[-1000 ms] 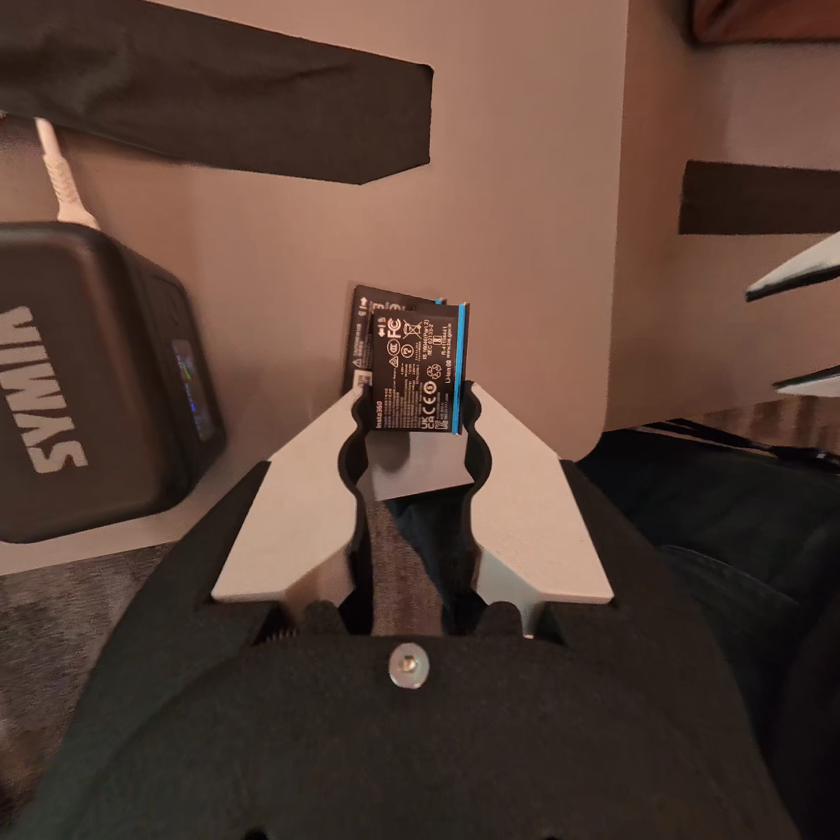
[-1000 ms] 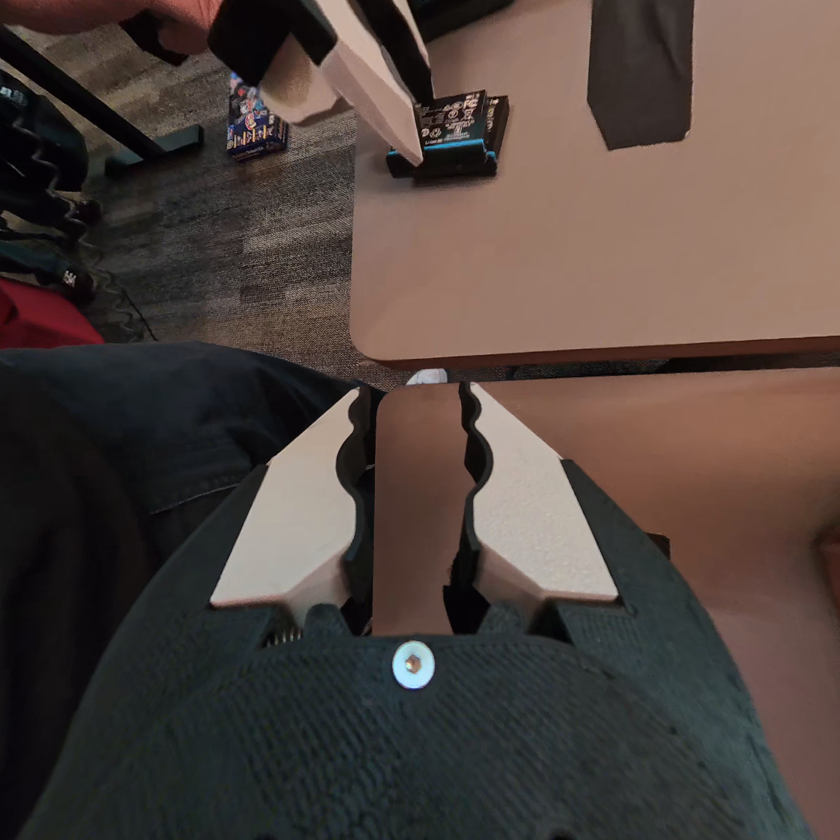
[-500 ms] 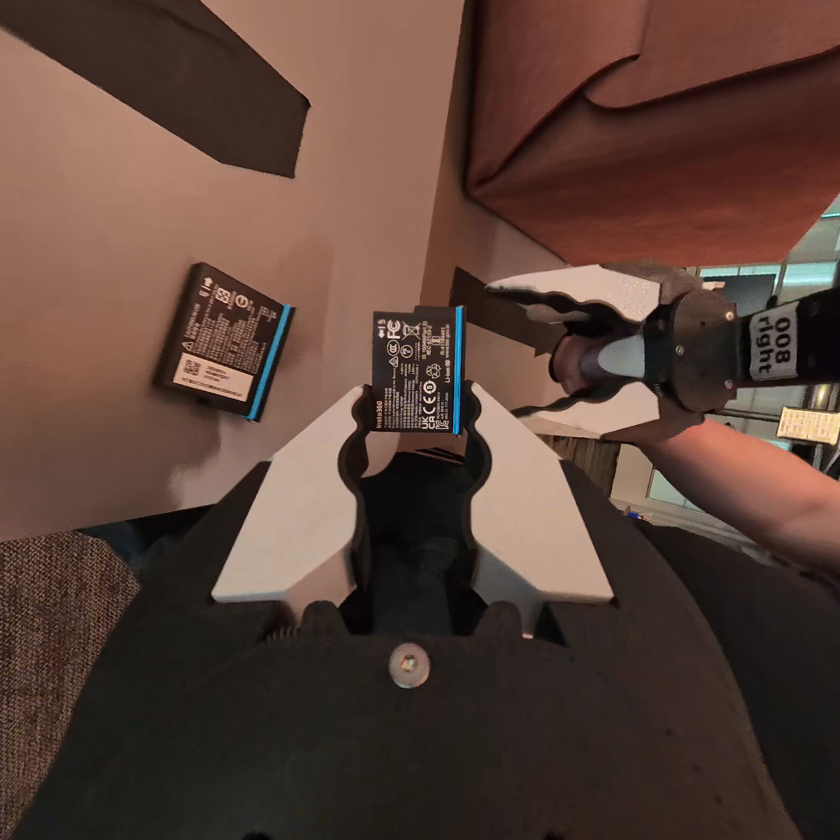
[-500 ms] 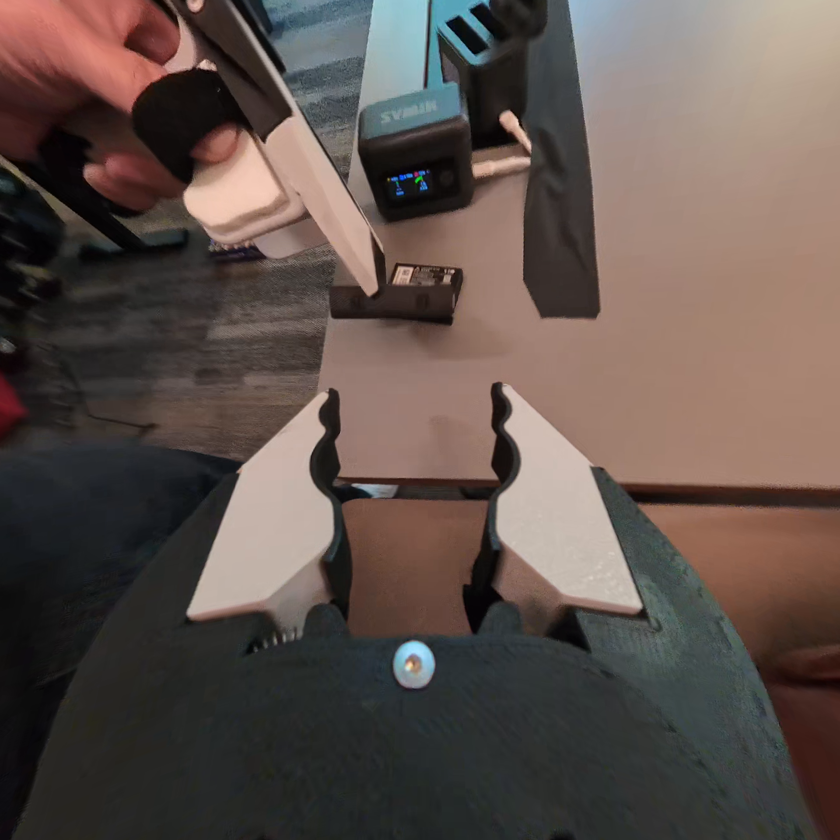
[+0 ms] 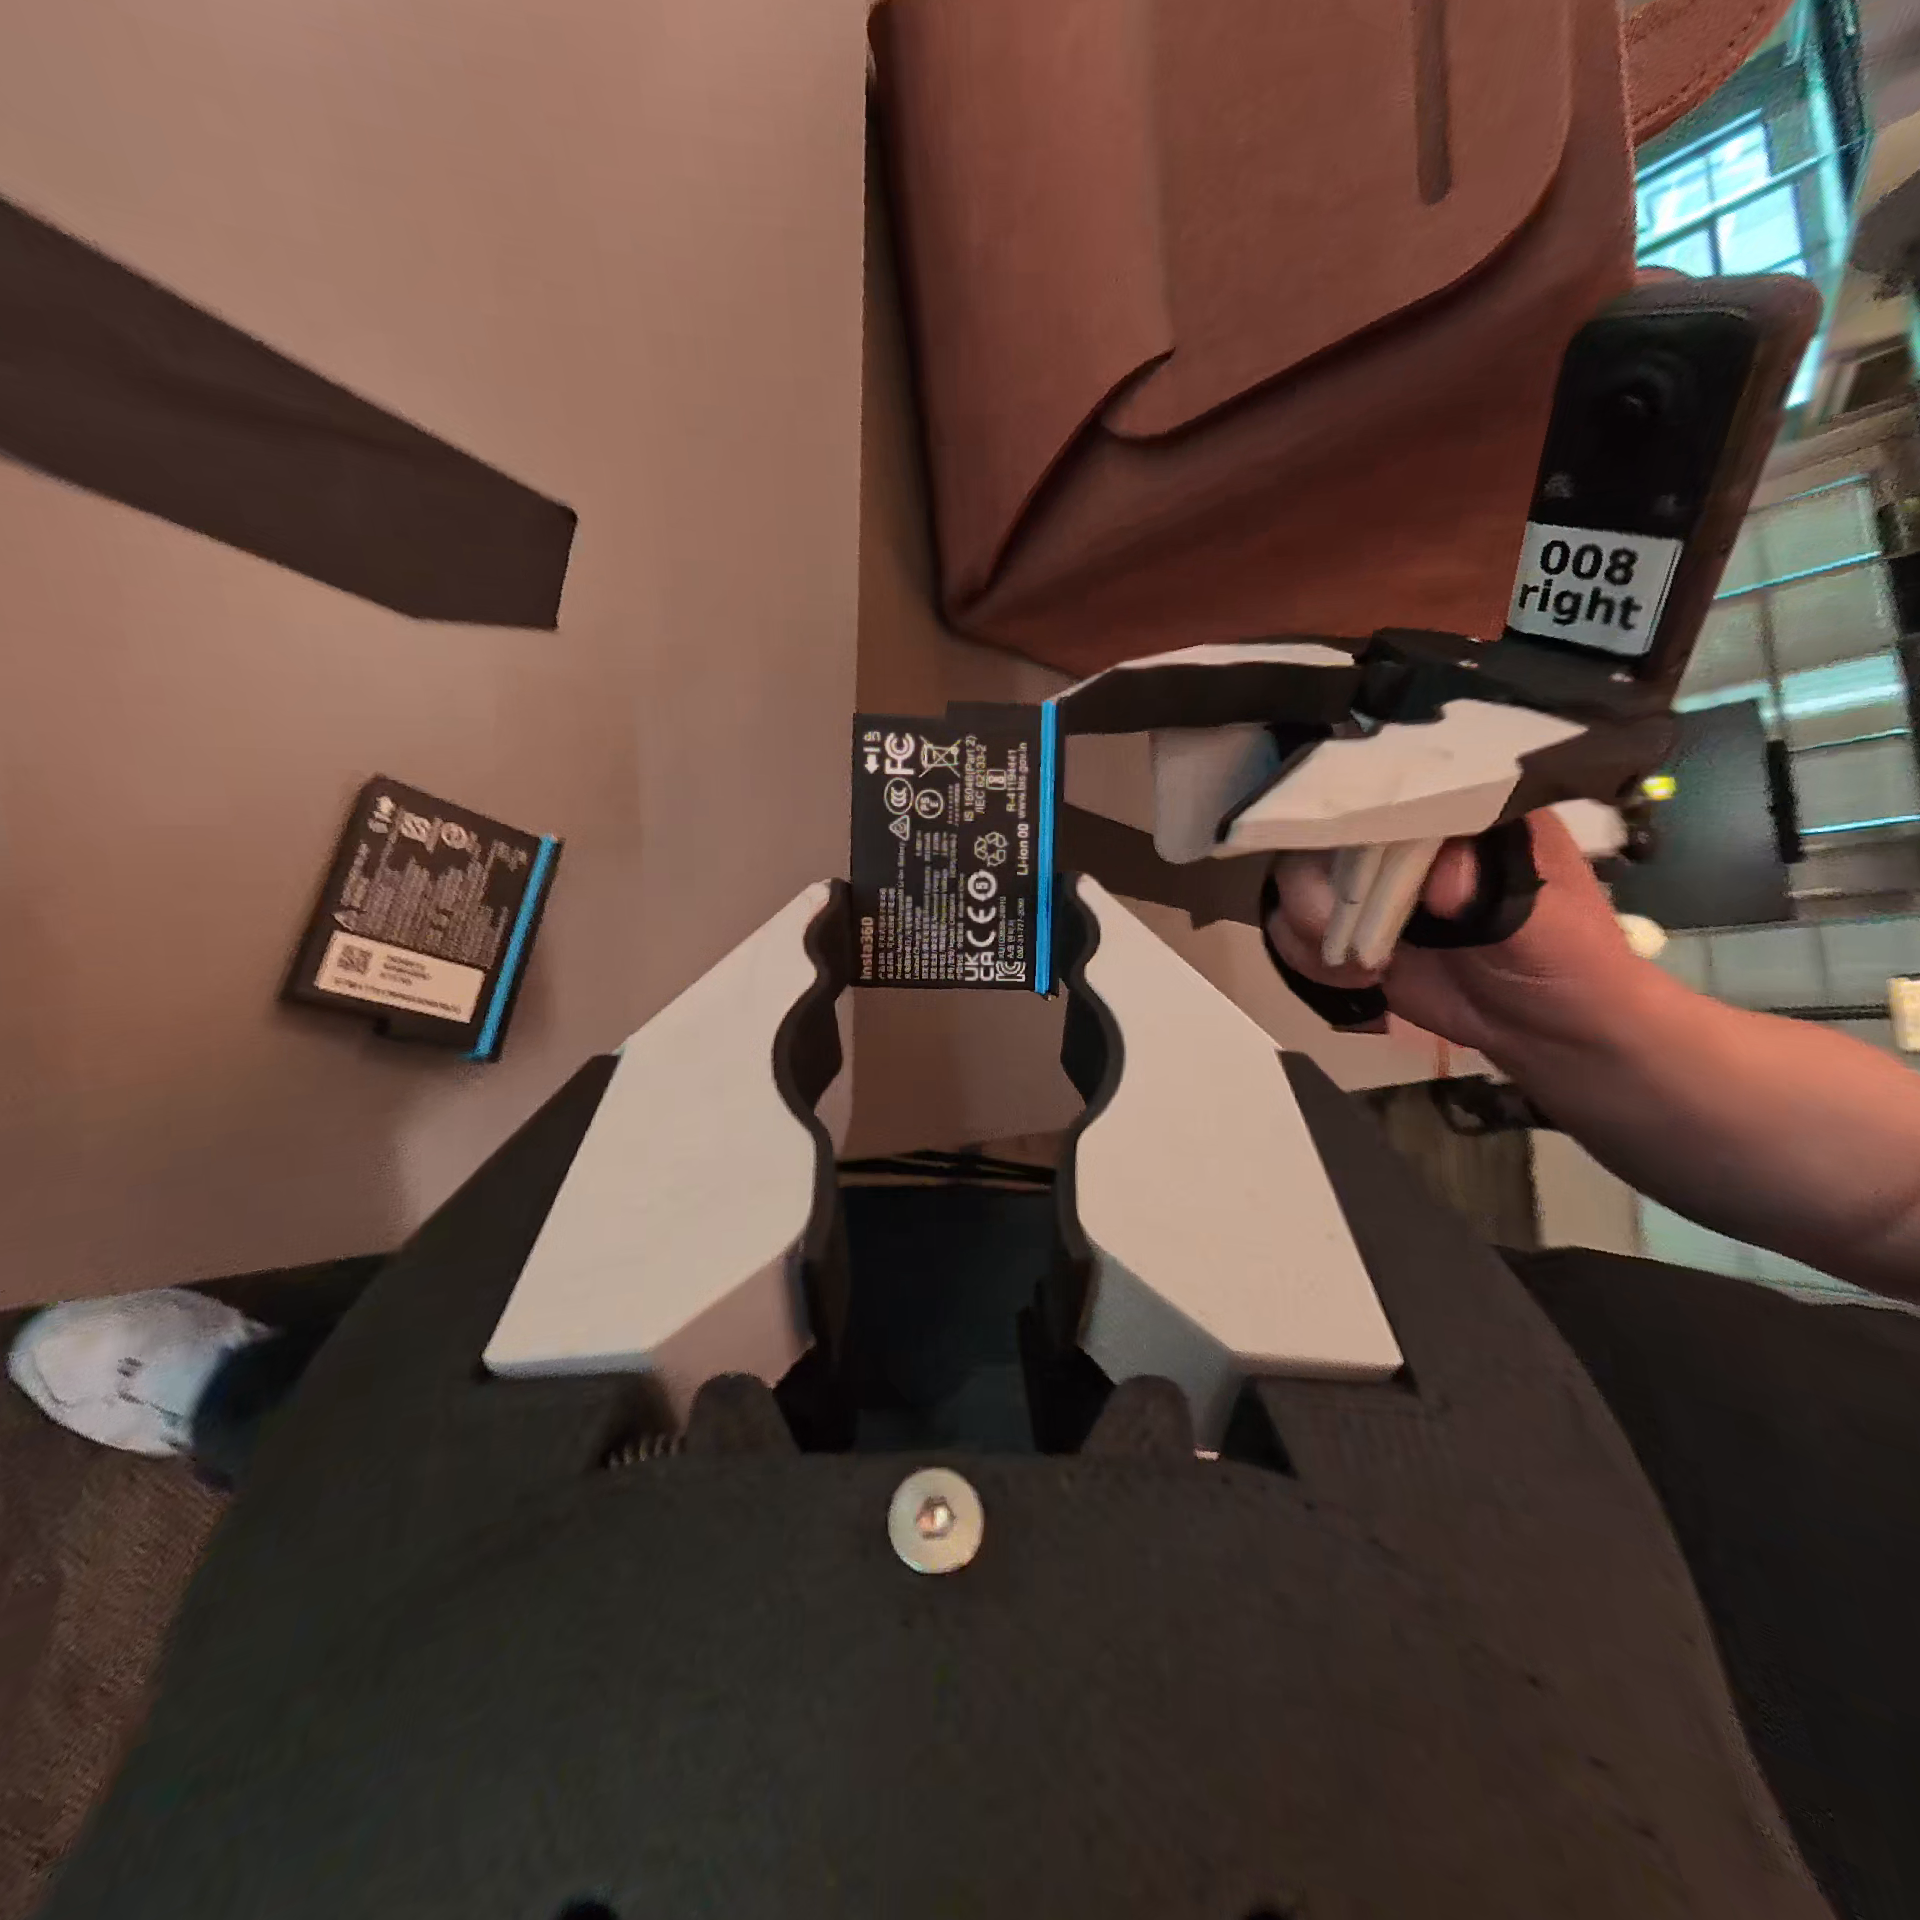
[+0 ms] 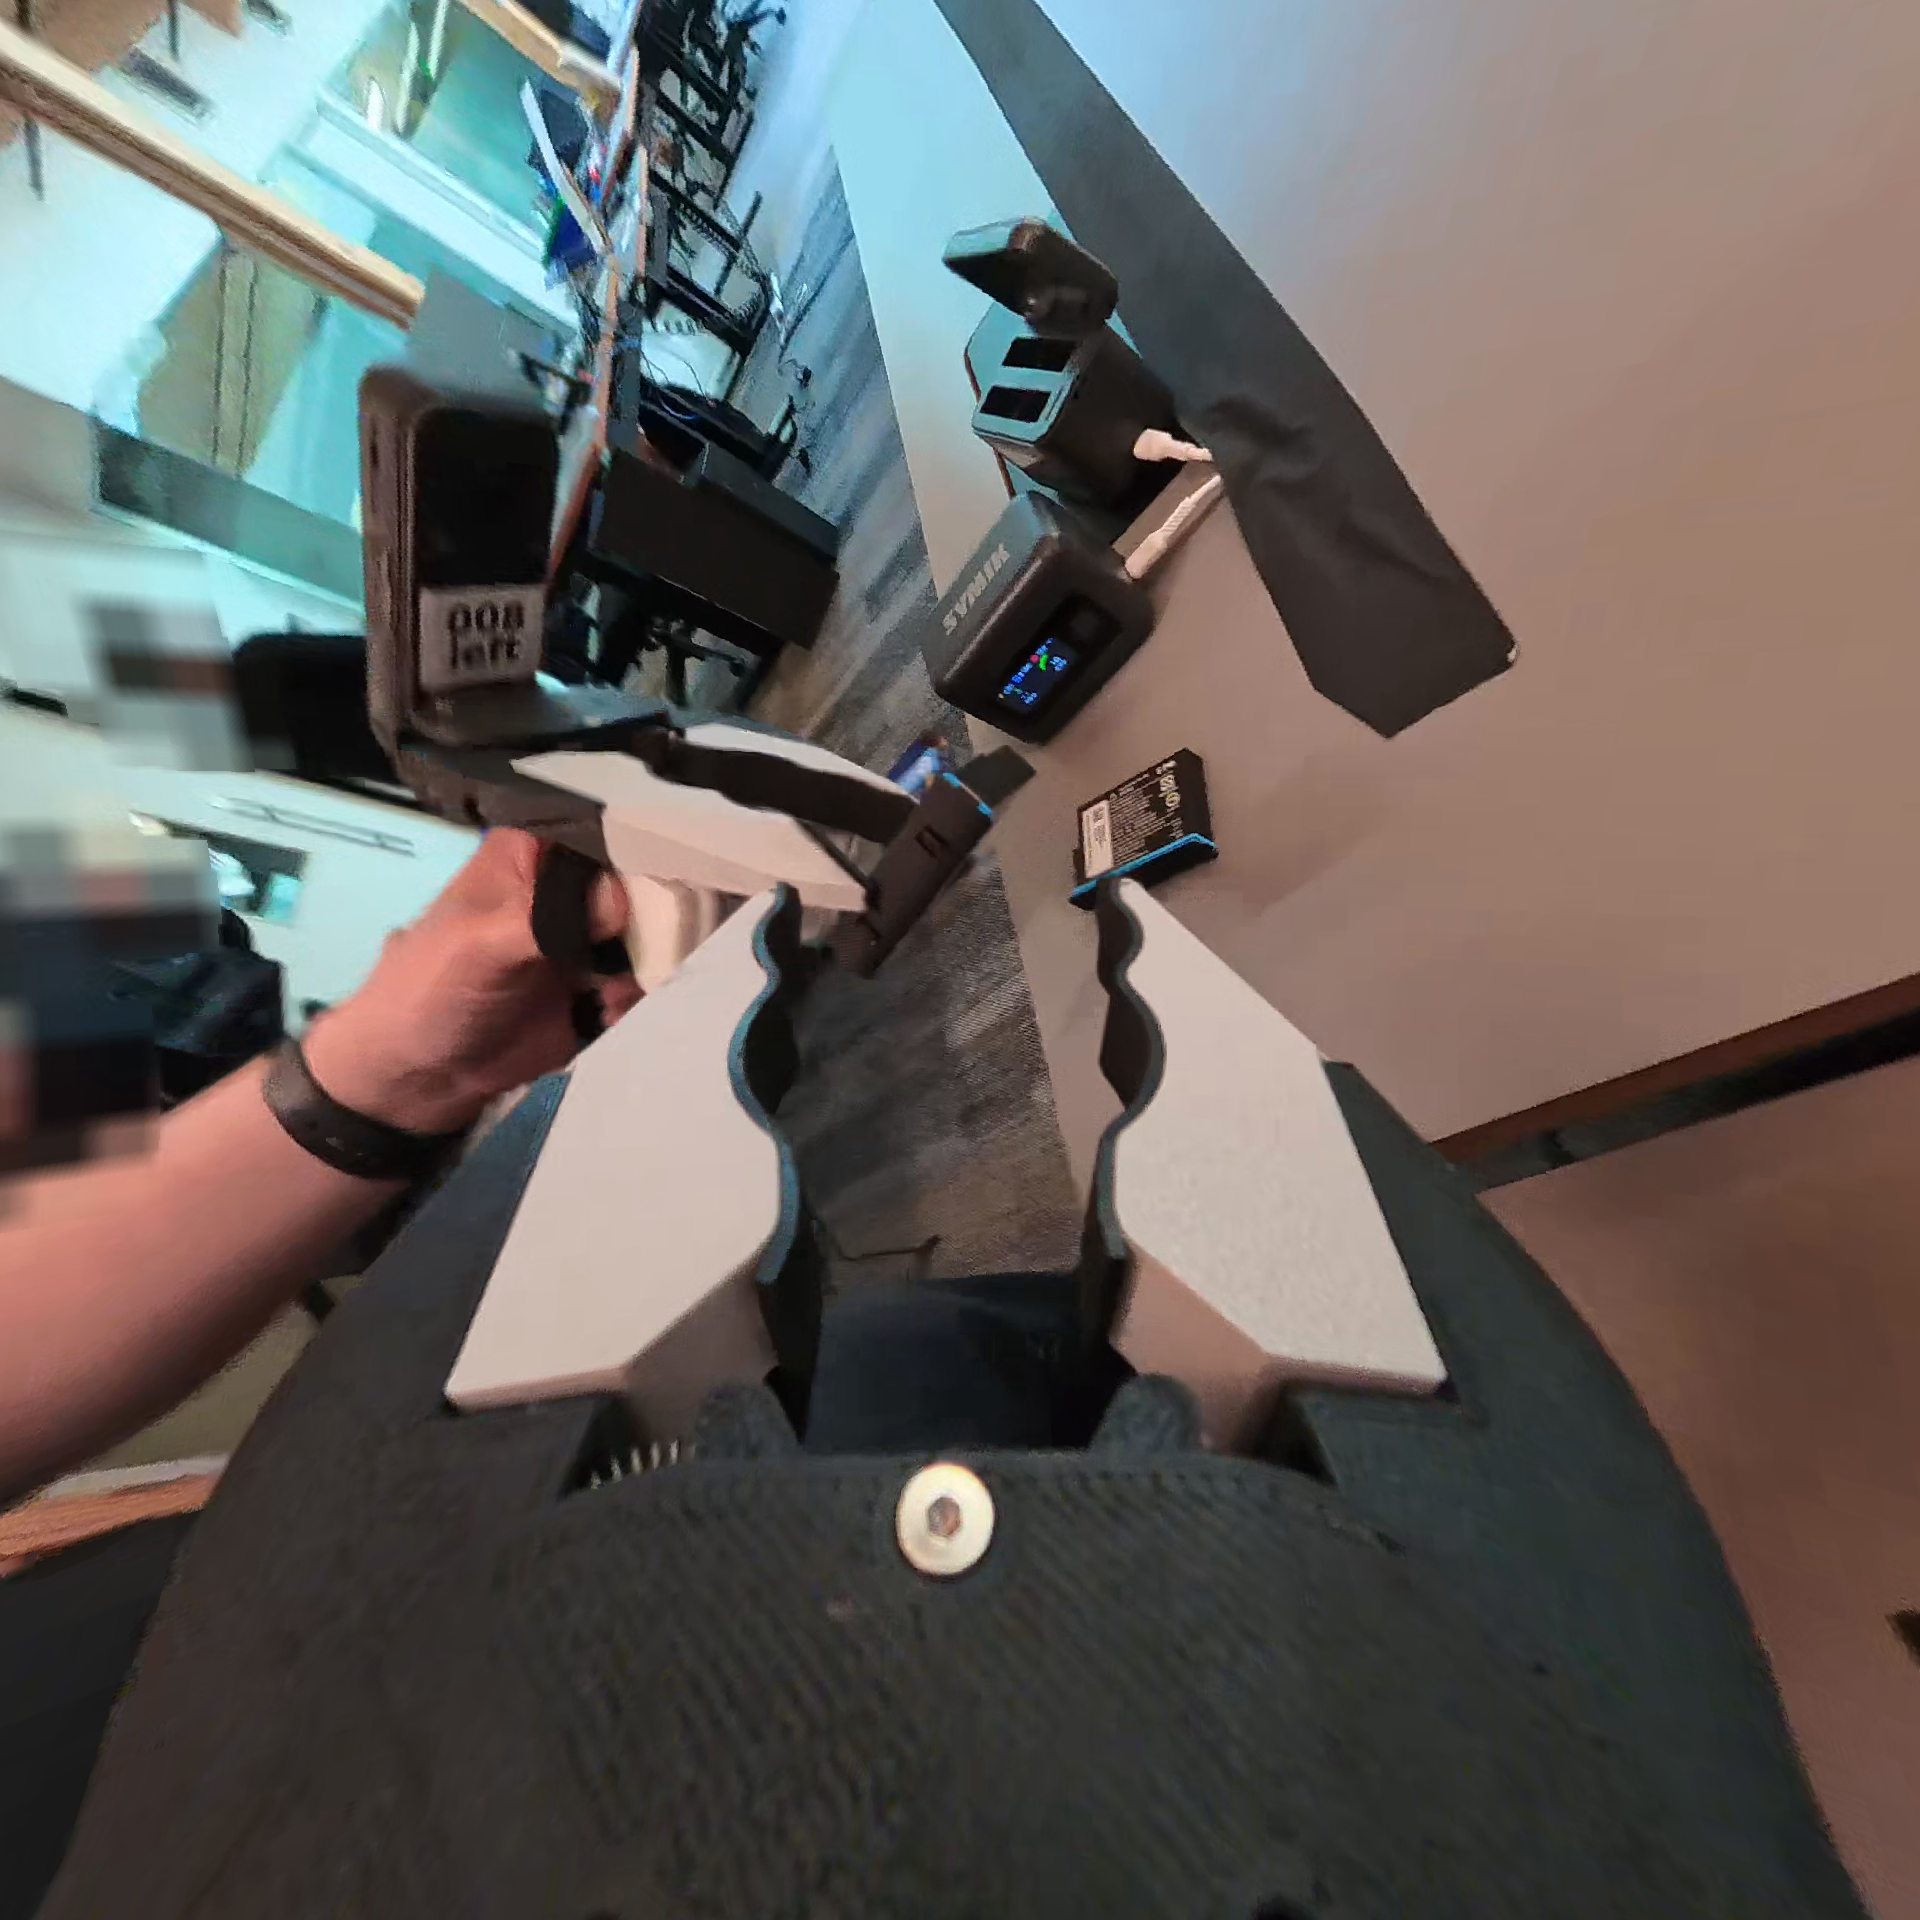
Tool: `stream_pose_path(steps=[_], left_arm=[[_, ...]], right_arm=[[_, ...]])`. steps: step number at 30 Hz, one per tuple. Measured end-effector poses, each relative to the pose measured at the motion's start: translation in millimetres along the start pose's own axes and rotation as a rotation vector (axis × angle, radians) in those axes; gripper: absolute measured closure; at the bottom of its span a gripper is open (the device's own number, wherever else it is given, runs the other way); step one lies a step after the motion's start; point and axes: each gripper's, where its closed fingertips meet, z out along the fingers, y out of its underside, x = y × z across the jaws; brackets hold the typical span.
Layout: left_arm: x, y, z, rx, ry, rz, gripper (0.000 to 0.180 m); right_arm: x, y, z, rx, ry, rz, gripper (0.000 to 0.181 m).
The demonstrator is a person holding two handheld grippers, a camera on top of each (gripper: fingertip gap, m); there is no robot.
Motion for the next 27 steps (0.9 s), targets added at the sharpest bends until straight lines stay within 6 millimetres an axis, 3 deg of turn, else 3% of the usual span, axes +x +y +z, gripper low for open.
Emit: stream_pose_path(steps=[5, 8, 10, 12, 14, 16, 19, 22, 24, 26, 27], left_arm=[[15, -13, -4, 0.141, -0.094, 0.224, 0.142], [31, -17, -2, 0.183, -0.153, 0.347, 0.142], [39, -18, 1, 0.196, -0.188, 0.417, 0.142], [44, -19, 1, 0.204, -0.221, 0.461, 0.141], [52, -16, -2, 0.196, -0.194, 0.487, 0.133], [62, -15, -11, 0.174, -0.125, 0.503, 0.121], [87, -17, -37, 0.115, 0.006, 0.594, 0.137], [110, -22, -58, 0.046, 0.056, 0.711, 0.140], [125, -16, -65, -0.044, 0.111, 0.789, 0.148], [125, -6, -67, -0.148, 0.113, 0.864, 0.141], [121, -4, -67, -0.182, 0.097, 0.903, 0.148]], right_arm=[[-14, -11, 3, 0.075, -0.049, 0.226, 0.130], [-20, -11, 8, 0.088, -0.058, 0.268, 0.142], [-26, -9, 9, 0.075, -0.092, 0.278, 0.163], [-25, -9, 8, 0.065, -0.088, 0.225, 0.167], [-30, -9, 5, 0.029, -0.102, 0.121, 0.167], [-46, -12, -3, 0.002, -0.160, -0.092, 0.167], [-70, -7, -18, -0.073, -0.189, -0.464, 0.167], [-90, 7, -27, -0.195, -0.222, -0.768, 0.167], [-97, 9, -27, -0.239, -0.206, -0.881, 0.167], [-107, 10, -25, -0.259, -0.227, -0.914, 0.167], [-112, 9, -22, -0.266, -0.245, -0.912, 0.167]])
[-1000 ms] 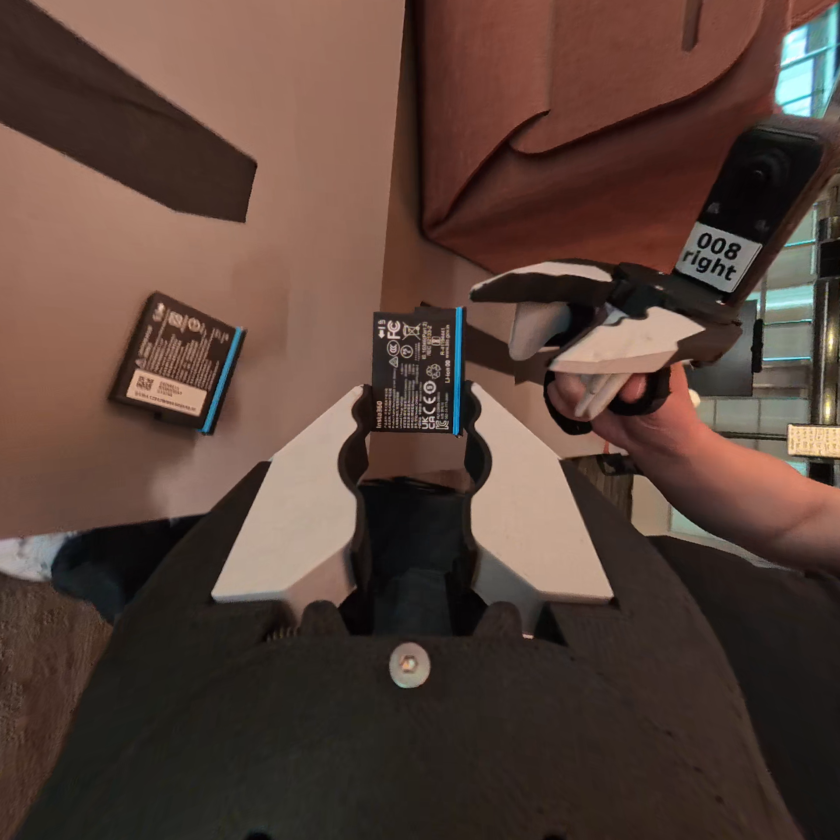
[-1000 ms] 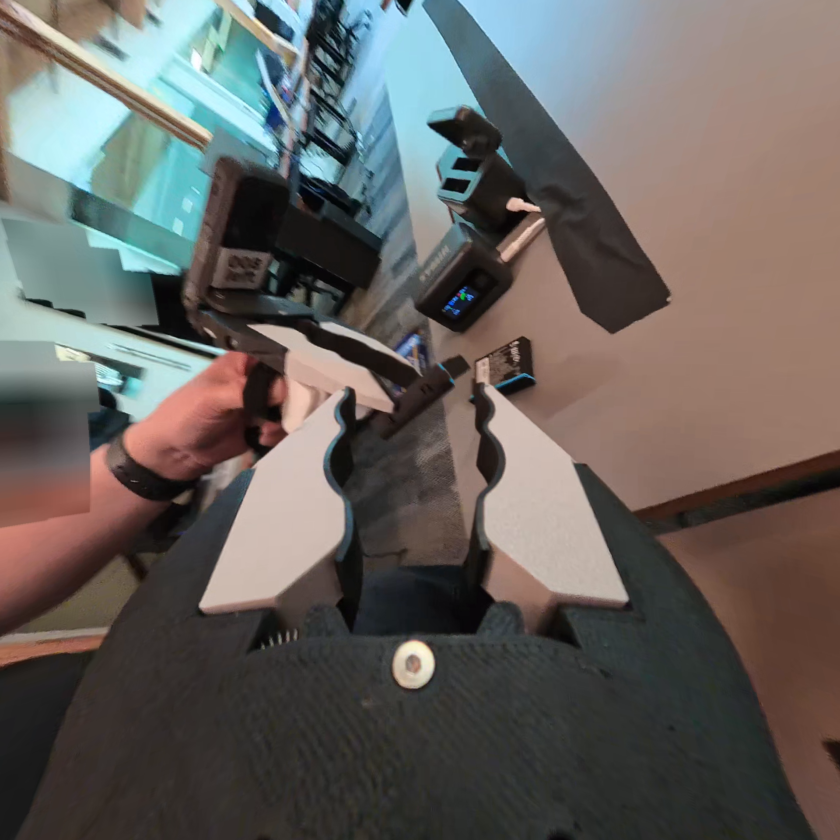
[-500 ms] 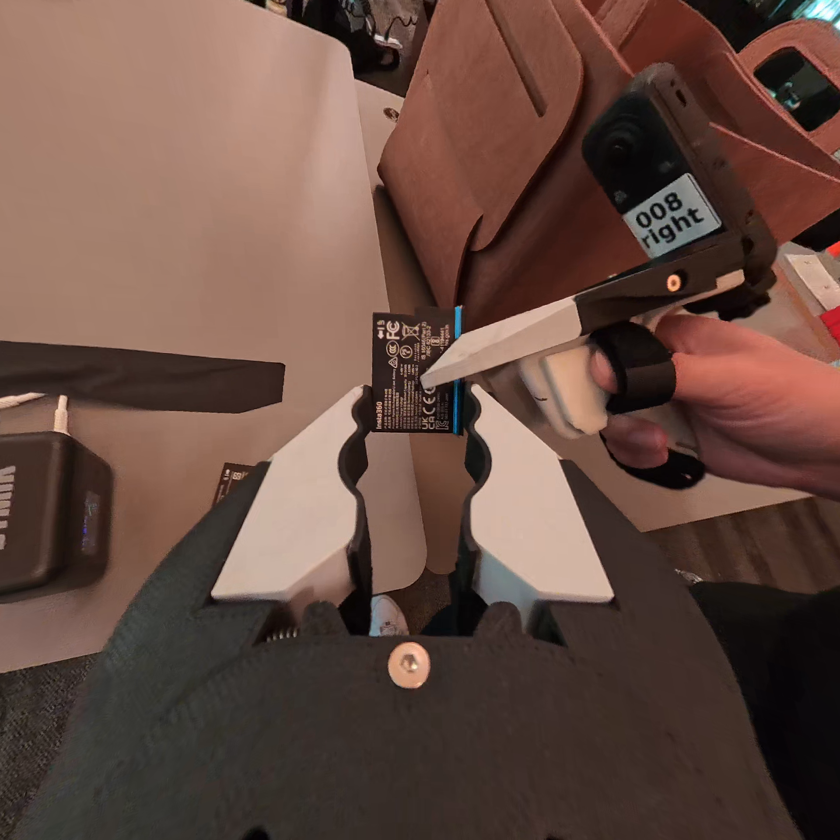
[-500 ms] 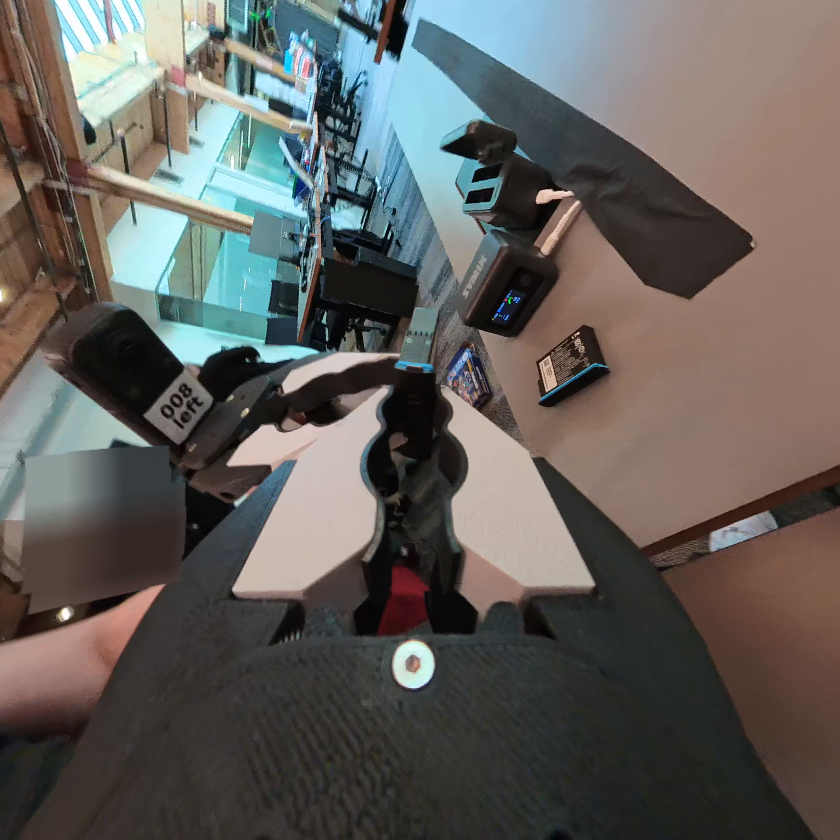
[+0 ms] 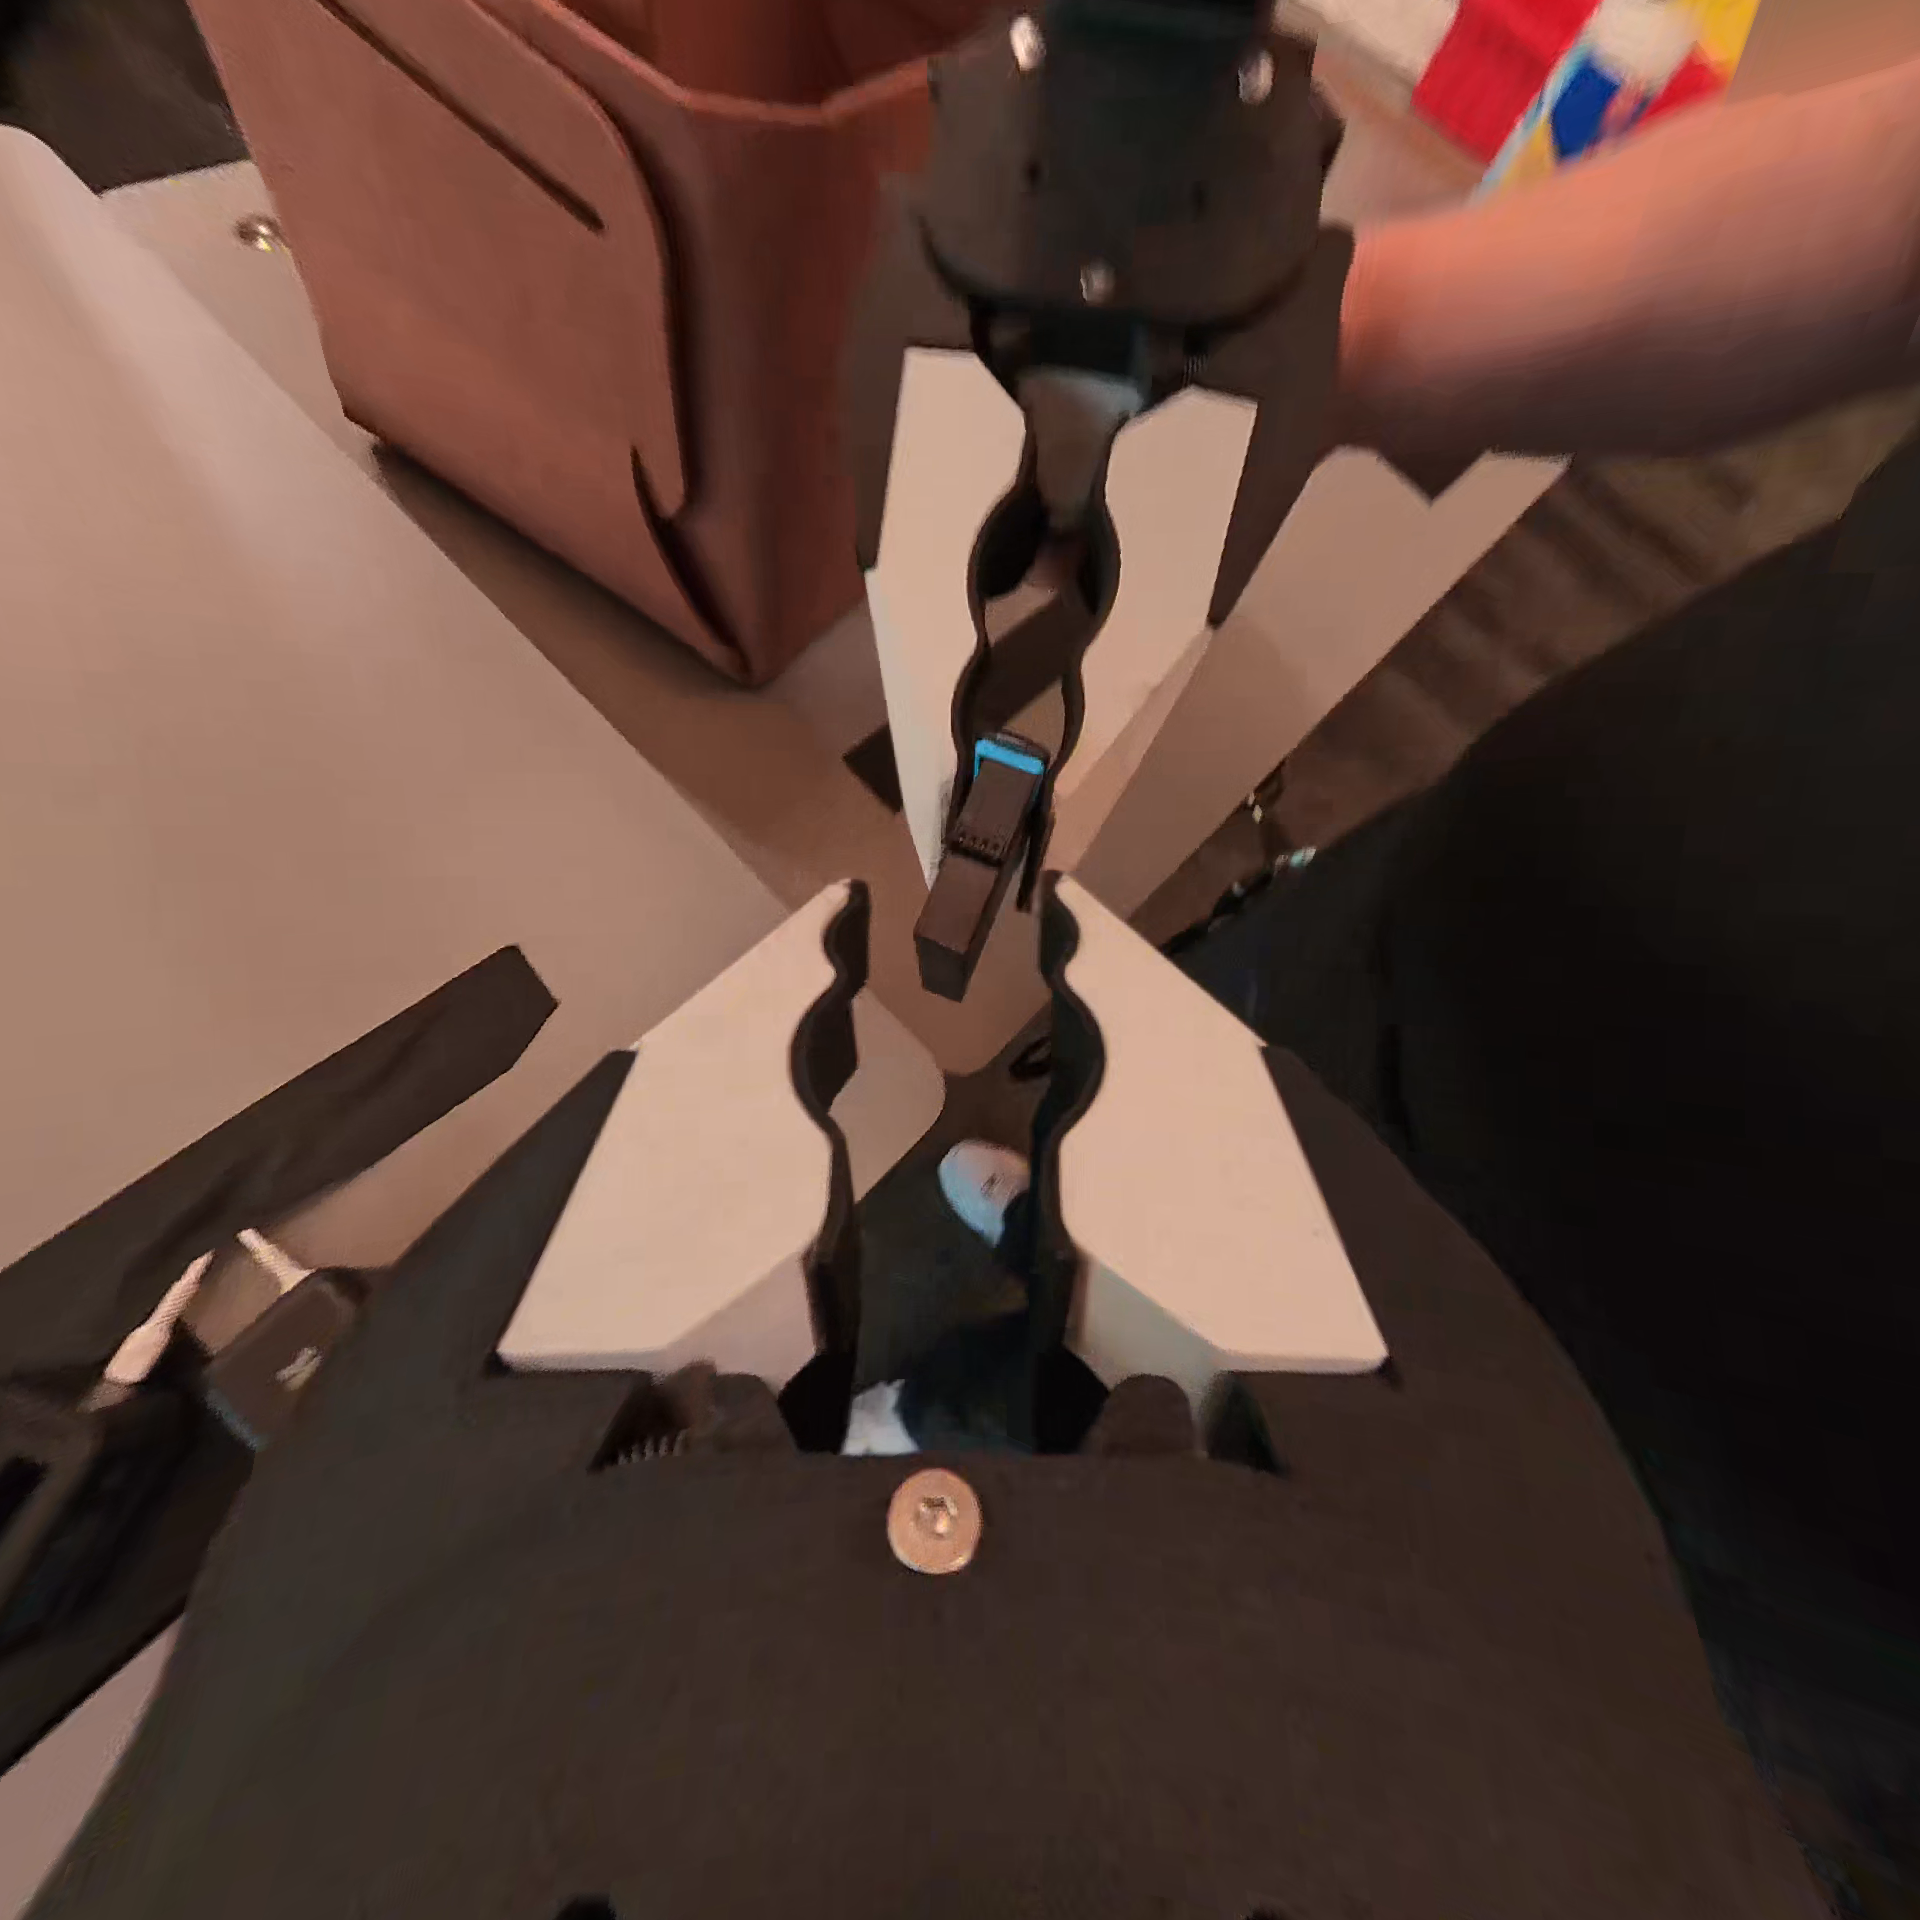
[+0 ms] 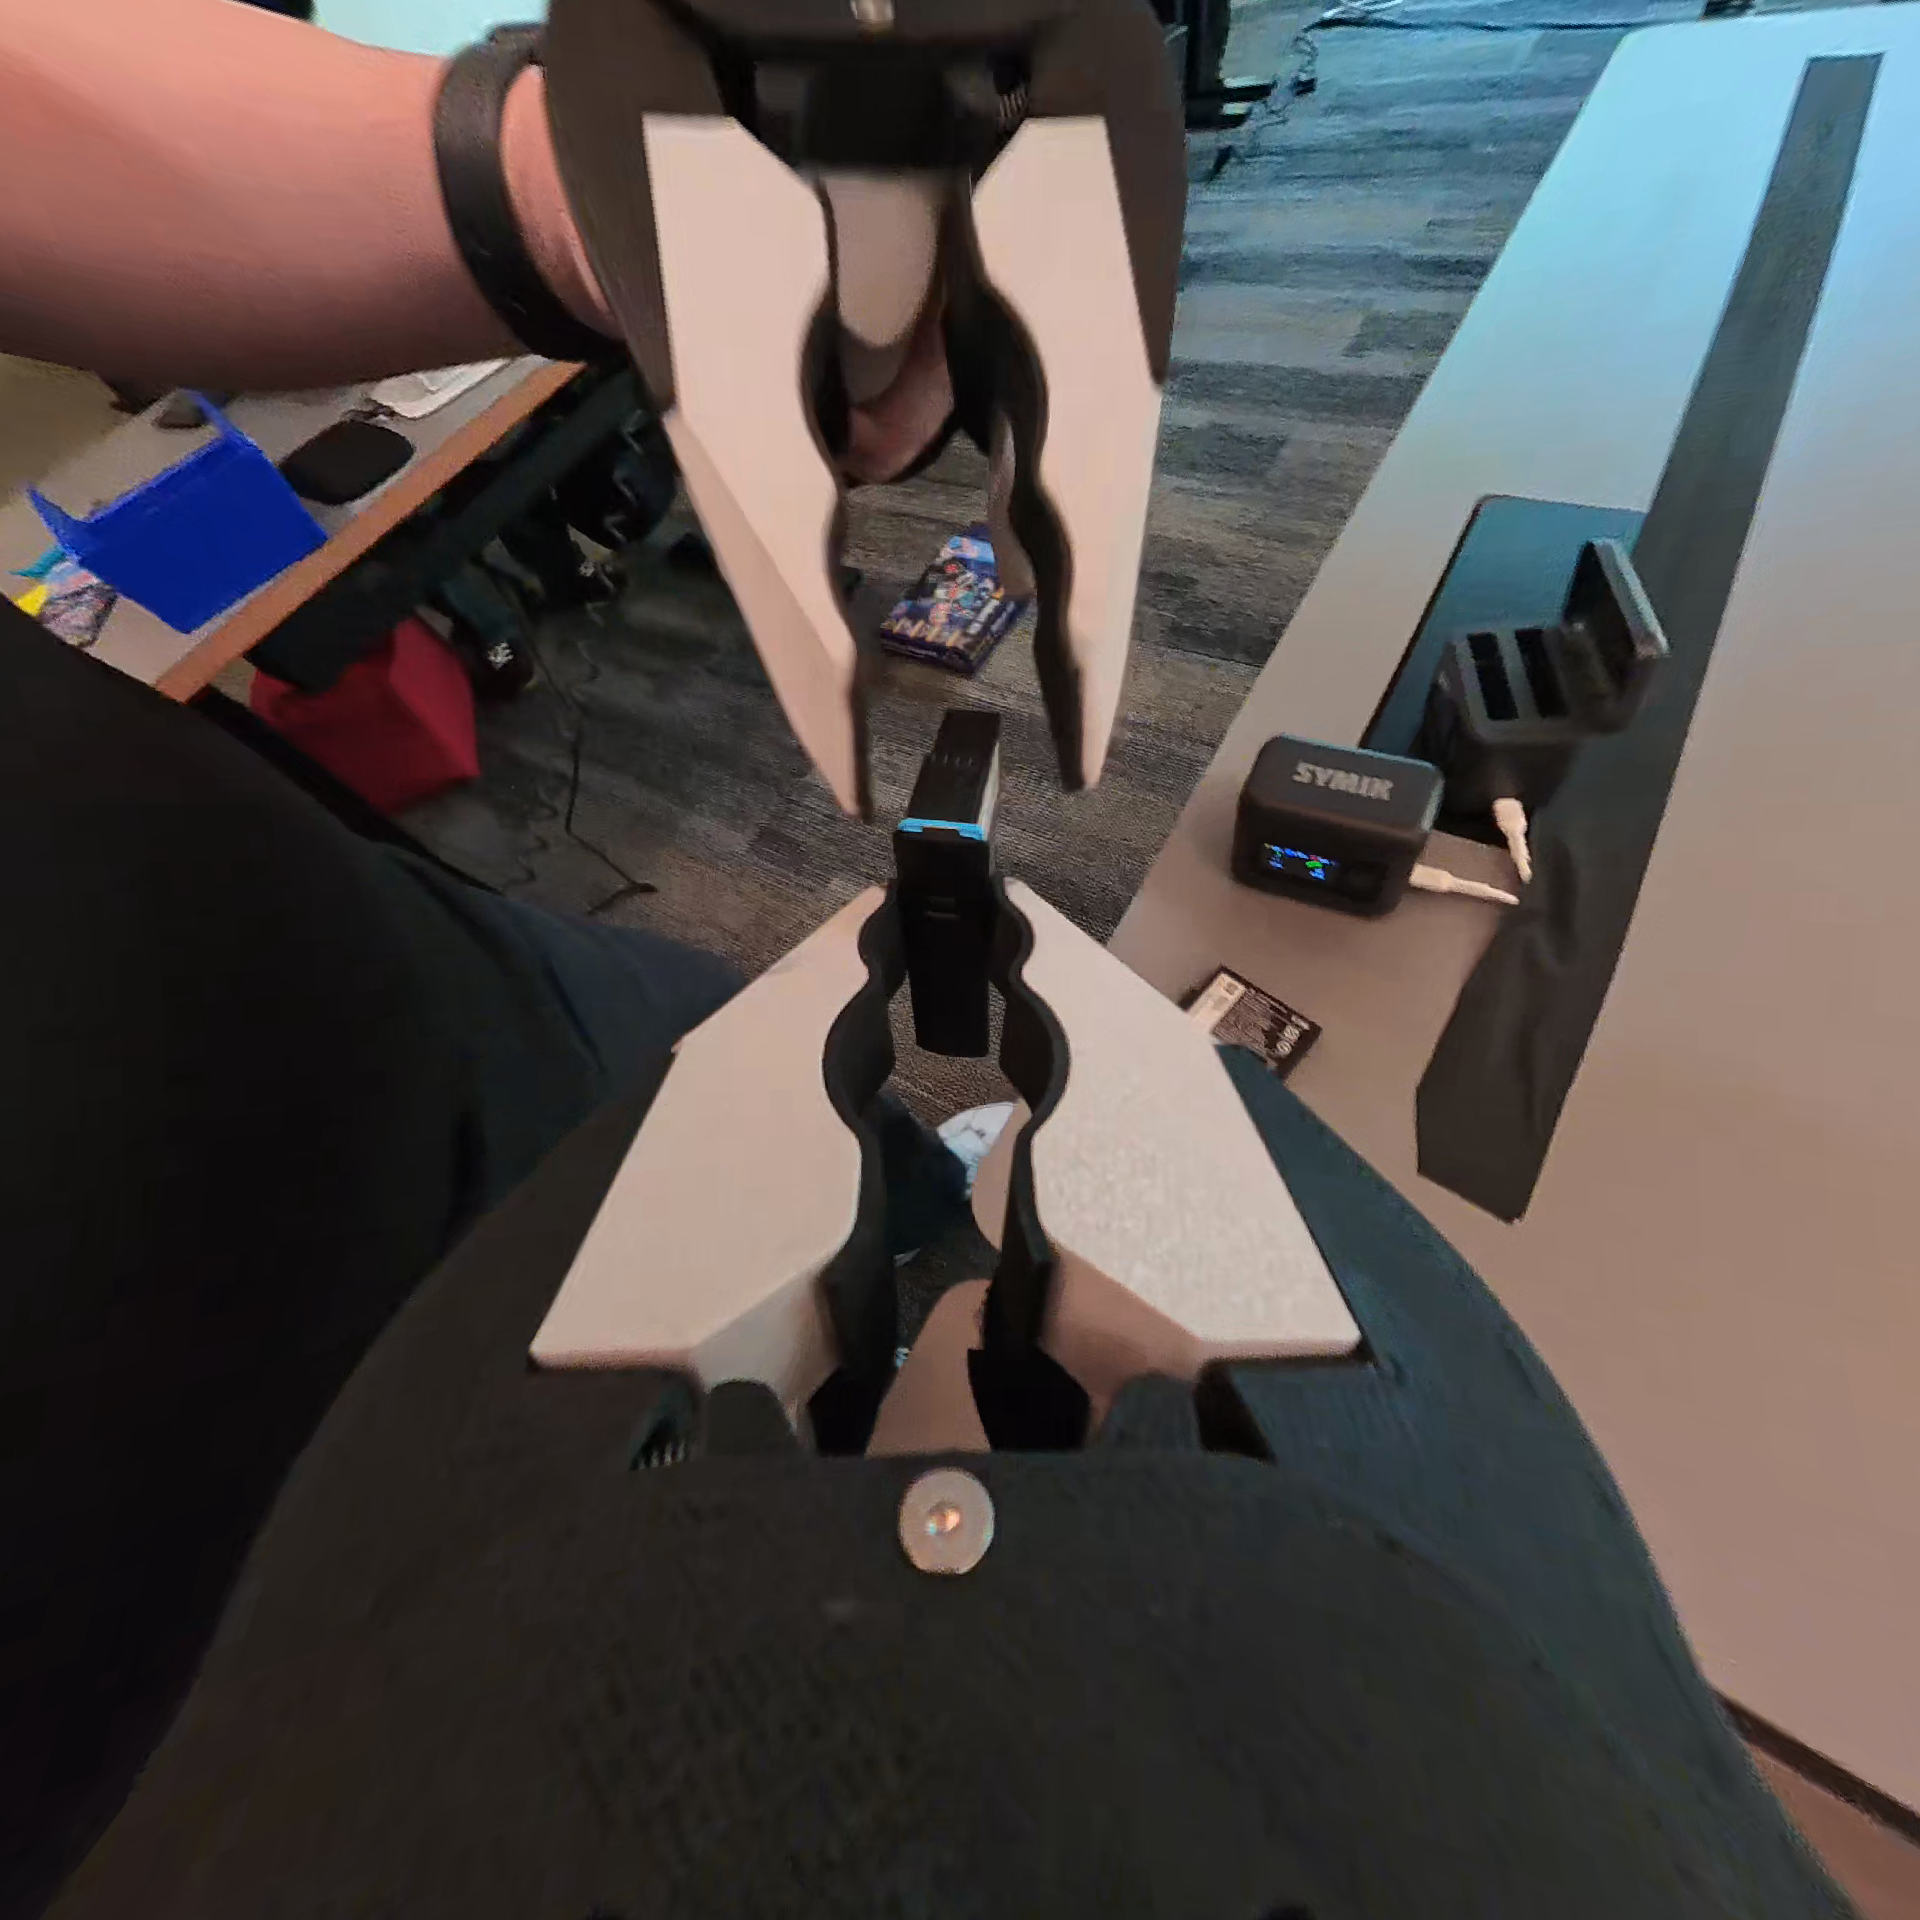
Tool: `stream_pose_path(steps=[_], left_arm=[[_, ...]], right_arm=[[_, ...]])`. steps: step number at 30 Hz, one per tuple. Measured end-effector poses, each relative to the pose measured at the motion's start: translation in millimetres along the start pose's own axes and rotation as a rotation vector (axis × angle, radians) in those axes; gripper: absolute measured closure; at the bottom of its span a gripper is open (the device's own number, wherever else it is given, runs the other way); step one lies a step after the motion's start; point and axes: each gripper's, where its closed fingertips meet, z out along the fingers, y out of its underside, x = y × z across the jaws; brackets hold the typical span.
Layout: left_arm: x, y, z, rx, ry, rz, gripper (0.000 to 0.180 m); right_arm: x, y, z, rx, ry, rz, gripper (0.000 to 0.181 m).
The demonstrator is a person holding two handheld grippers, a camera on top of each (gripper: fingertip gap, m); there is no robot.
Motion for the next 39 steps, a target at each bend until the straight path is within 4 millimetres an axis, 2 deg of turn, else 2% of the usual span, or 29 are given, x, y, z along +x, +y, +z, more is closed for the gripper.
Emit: stream_pose_path(steps=[2, 5, 8, 10, 11, 13, 14, 15, 19, 21, 22, 23, 25, 28, 31, 34, 39], left_arm=[[2, 12, 0, -0.053, 0.020, 0.045, 0.166], [-3, 29, -6, -0.076, 0.039, 0.021, 0.168], [-11, 34, -28, 0.034, 0.066, -0.085, 0.171], [-25, 41, -46, 0.135, 0.061, -0.153, 0.171], [-32, 45, -56, 0.181, 0.059, -0.174, 0.171], [-44, 53, -76, 0.245, 0.074, -0.190, 0.171], [-50, 57, -85, 0.267, 0.089, -0.191, 0.171], [-54, 61, -93, 0.282, 0.117, -0.193, 0.171], [-77, 75, -127, 0.310, 0.198, -0.170, 0.171], [-90, 84, -137, 0.304, 0.230, -0.170, 0.171], [-100, 89, -139, 0.296, 0.235, -0.190, 0.167], [-111, 93, -142, 0.290, 0.240, -0.221, 0.154], [-140, 106, -153, 0.292, 0.196, -0.280, 0.140], [-176, 122, -176, 0.331, 0.105, -0.313, 0.144], [-197, 135, -196, 0.361, 0.044, -0.354, 0.144], [-202, 142, -211, 0.390, -0.002, -0.375, 0.146], [-202, 158, -221, 0.394, -0.043, -0.390, 0.147]], right_arm=[[-4, -7, 8, 0.001, -0.035, 0.001, 0.166], [-3, -8, 22, -0.021, -0.041, 0.004, 0.166], [7, -25, 37, 0.091, -0.015, 0.079, 0.159], [17, -37, 48, 0.172, 0.016, 0.138, 0.139], [21, -42, 55, 0.193, 0.028, 0.145, 0.138], [26, -53, 71, 0.216, 0.036, 0.138, 0.139], [30, -57, 82, 0.209, 0.036, 0.137, 0.146], [34, -62, 91, 0.196, 0.039, 0.136, 0.164], [47, -84, 126, 0.159, -0.027, 0.213, 0.166], [58, -86, 141, 0.096, -0.022, 0.214, 0.166], [67, -87, 148, 0.062, 0.011, 0.208, 0.166], [77, -87, 155, 0.013, 0.060, 0.195, 0.167], [108, -81, 164, -0.104, 0.180, 0.134, 0.166], [162, -73, 177, -0.297, 0.349, 0.004, 0.167], [208, -50, 193, -0.457, 0.403, -0.046, 0.167], [233, -30, 200, -0.587, 0.436, -0.062, 0.167], [240, -13, 205, -0.701, 0.438, -0.080, 0.167]])
